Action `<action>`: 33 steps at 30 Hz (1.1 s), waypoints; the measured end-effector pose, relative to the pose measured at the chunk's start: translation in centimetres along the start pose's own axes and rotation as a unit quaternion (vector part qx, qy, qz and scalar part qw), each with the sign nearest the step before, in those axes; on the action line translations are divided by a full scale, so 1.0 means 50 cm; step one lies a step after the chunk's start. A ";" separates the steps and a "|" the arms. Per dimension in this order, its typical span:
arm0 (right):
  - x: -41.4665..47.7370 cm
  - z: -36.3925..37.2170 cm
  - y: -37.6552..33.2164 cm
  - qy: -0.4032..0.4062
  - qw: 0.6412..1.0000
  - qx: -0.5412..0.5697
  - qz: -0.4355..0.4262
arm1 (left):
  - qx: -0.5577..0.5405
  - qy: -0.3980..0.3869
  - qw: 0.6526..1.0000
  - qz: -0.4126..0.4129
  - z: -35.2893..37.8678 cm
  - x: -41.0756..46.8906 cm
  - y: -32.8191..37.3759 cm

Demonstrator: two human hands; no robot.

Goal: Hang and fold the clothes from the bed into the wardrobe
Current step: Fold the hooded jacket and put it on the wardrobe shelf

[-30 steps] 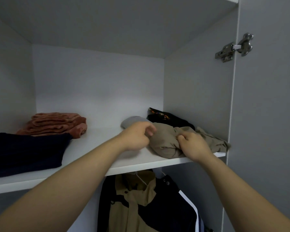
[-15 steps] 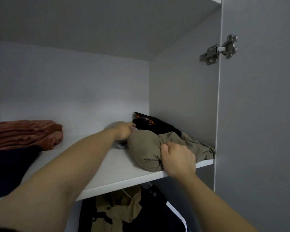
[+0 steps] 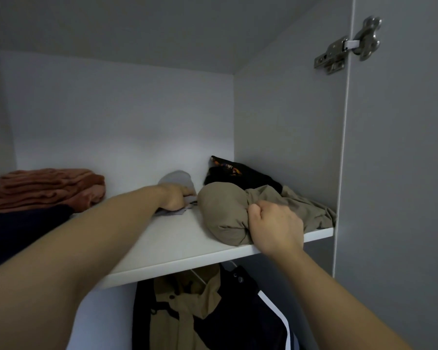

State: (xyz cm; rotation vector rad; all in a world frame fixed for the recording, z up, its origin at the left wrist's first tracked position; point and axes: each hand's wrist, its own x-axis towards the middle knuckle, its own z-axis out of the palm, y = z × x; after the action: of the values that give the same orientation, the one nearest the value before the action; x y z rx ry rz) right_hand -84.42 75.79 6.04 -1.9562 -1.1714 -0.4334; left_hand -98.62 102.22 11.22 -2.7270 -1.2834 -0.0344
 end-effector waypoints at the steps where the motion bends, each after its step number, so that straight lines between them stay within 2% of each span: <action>1: 0.000 -0.001 0.000 -0.003 1.000 0.001 -0.001 | 0.003 -0.007 1.000 0.003 -0.004 -0.008 -0.006; 14: -0.003 -0.006 0.002 -0.015 1.000 0.003 -0.001 | 0.037 -0.069 0.993 -0.091 -0.012 -0.096 -0.069; 16: -0.002 -0.007 -0.001 -0.019 1.000 -0.005 -0.003 | 0.026 -0.061 0.992 -0.112 -0.020 -0.083 -0.057; 18: -0.001 -0.004 -0.001 -0.017 1.000 -0.008 -0.006 | -0.027 -0.011 0.992 -0.123 -0.052 -0.091 -0.001; 21: -0.001 -0.004 -0.001 -0.022 1.000 0.000 -0.008 | -0.153 0.128 0.979 -0.044 -0.103 -0.145 0.128; 23: -0.003 -0.006 -0.001 -0.026 1.000 -0.008 -0.010 | -0.220 0.161 0.961 0.038 -0.107 -0.195 0.210; 26: -0.008 -0.015 -0.003 -0.042 0.999 -0.012 -0.018 | -0.193 0.124 0.968 0.106 -0.061 -0.225 0.254; 30: -0.016 -0.014 -0.023 -0.084 0.995 -0.007 -0.053 | -0.150 0.091 0.980 0.093 -0.041 -0.246 0.206; 33: -0.034 -0.007 -0.063 -0.107 0.987 -0.029 -0.113 | -0.135 0.064 0.986 0.071 -0.060 -0.275 0.175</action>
State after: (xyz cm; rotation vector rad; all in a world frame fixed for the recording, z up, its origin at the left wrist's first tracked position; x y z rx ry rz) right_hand -87.92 75.31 6.63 -1.9639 -1.5430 -0.3829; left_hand -100.58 85.81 12.26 -2.9770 -1.1205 -0.3900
